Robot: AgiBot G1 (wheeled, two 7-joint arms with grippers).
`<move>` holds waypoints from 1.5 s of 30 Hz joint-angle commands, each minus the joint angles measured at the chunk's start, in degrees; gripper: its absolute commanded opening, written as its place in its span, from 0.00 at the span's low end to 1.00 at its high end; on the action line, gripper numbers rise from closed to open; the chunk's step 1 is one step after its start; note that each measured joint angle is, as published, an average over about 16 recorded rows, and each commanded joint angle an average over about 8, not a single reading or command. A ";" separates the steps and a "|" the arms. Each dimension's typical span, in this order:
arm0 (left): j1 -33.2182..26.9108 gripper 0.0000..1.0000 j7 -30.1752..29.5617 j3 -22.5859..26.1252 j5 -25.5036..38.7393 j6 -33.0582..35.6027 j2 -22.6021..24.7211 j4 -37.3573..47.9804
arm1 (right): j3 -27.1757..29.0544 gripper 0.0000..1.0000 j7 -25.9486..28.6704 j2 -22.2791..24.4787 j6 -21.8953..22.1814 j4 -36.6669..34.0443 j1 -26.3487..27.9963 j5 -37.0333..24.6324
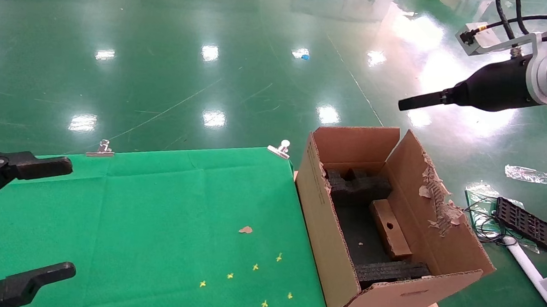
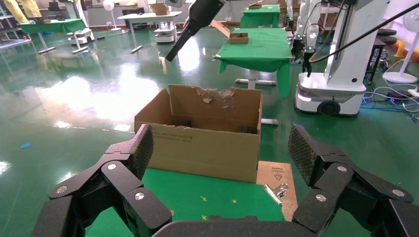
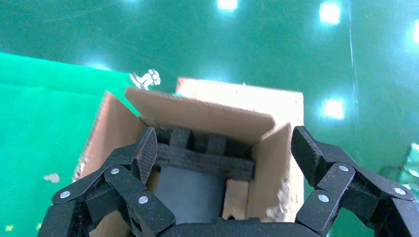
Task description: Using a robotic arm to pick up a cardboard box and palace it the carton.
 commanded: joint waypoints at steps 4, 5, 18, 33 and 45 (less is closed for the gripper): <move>0.00 1.00 0.01 0.00 -0.01 -0.01 0.00 0.02 | 1.80 1.00 -0.80 1.89 0.72 3.77 -0.24 1.29; 0.00 1.00 0.01 0.01 -0.02 -0.01 0.00 0.02 | 2.55 1.00 -1.17 1.97 0.58 4.35 -0.94 1.61; -0.03 1.00 0.04 0.05 -0.04 0.00 -0.01 0.06 | 17.86 1.00 -9.12 2.60 -4.10 14.44 -13.97 7.43; -0.04 1.00 0.07 0.10 -0.07 -0.02 -0.03 0.06 | 36.29 1.00 -18.71 3.15 -9.86 26.31 -29.85 14.38; -0.05 1.00 0.08 0.13 -0.09 -0.03 -0.04 0.07 | 50.93 1.00 -26.32 3.58 -14.44 35.75 -42.48 19.90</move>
